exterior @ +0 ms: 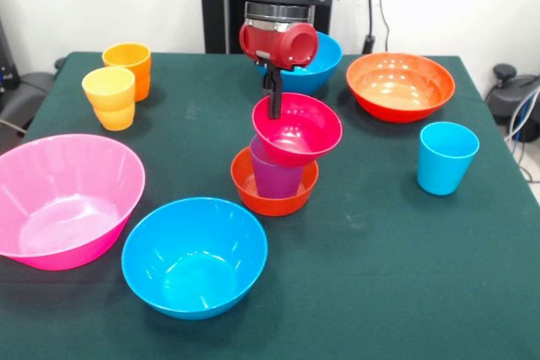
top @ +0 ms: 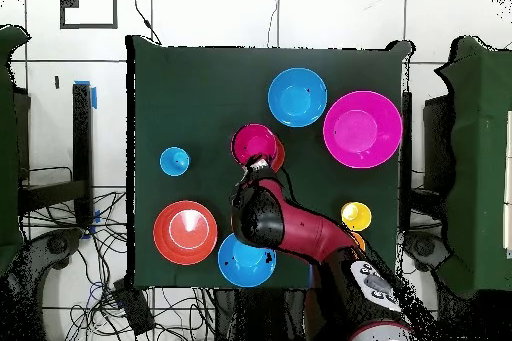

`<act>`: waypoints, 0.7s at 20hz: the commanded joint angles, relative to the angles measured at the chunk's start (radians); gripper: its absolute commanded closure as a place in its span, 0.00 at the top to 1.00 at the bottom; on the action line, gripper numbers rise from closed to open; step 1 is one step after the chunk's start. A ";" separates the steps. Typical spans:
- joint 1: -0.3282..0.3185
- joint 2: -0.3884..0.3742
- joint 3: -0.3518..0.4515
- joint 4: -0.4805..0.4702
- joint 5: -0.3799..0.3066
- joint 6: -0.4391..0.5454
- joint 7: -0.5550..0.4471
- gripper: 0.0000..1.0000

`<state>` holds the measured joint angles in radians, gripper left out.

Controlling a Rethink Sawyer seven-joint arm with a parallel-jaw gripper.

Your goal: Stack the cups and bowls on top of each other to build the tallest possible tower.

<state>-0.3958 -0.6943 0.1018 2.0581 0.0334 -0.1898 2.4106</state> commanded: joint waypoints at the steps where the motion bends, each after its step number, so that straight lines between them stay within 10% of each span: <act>1: 0.027 0.032 0.004 0.038 0.065 0.164 0.130 0.00; 14: 0.054 0.018 -0.032 0.064 0.093 0.209 0.136 0.00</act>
<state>-0.3622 -0.6945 0.0566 2.0600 0.0814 -0.1087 2.4106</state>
